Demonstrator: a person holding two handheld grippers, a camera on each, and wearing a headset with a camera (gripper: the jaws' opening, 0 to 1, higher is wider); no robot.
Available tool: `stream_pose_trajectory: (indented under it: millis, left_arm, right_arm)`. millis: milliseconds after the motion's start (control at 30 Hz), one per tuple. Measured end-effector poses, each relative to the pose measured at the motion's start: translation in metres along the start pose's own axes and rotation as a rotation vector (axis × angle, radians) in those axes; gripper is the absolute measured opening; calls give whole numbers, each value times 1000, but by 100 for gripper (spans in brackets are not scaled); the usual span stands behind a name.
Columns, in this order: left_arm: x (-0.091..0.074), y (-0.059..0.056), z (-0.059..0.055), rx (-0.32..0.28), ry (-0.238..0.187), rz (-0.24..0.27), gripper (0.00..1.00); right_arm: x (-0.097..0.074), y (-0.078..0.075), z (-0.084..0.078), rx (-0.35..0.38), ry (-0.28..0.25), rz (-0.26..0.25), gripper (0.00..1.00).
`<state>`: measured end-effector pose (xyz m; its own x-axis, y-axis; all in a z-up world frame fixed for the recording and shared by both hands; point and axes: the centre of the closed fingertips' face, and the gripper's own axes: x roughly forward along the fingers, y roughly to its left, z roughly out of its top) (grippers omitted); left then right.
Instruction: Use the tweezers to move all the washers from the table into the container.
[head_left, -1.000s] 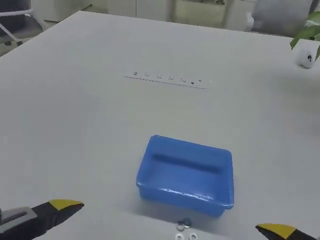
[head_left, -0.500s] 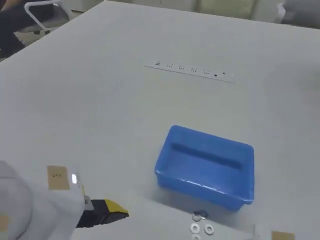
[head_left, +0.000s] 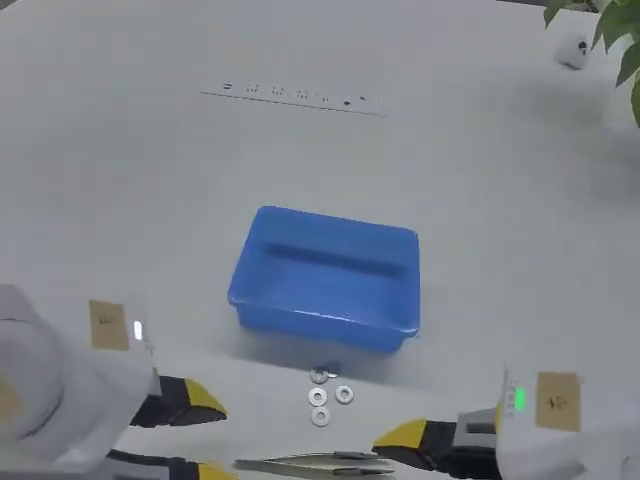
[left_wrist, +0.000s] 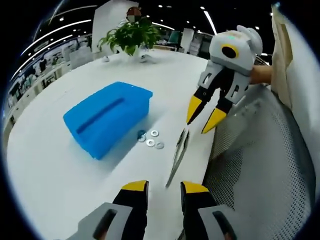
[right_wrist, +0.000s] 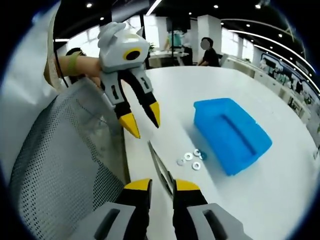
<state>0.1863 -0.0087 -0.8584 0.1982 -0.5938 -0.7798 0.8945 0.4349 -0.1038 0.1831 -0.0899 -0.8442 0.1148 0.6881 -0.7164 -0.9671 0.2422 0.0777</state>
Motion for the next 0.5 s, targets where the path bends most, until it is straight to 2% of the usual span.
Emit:
stream_pose_trajectory:
  millis: [67, 133, 233, 300, 333, 433, 467, 500]
  left_arm:
    - [6, 0, -1, 32, 28, -2, 20]
    - [14, 0, -7, 115, 88, -8, 16]
    - [20, 2, -12, 201, 144, -2, 6]
    - [19, 3, -11, 271, 141, 33, 0]
    - [20, 2, -7, 295, 120, 34, 0]
    - [18, -2, -10, 309, 119, 27, 0]
    - [17, 0, -7, 333, 95, 44, 0]
    - [15, -2, -7, 344, 90, 35, 0]
  right_arm:
    - [2, 0, -3, 6, 11, -7, 14]
    - [4, 0, -3, 9, 14, -12, 14]
    - [8, 1, -6, 4, 34, -8, 13]
    - [9, -3, -9, -56, 66, -23, 7]
    - [10, -1, -10, -64, 75, -19, 5]
    - [13, 1, -10, -52, 99, -15, 11]
    - [14, 0, -9, -48, 102, -17, 12]
    - [14, 0, -9, -49, 101, -17, 13]
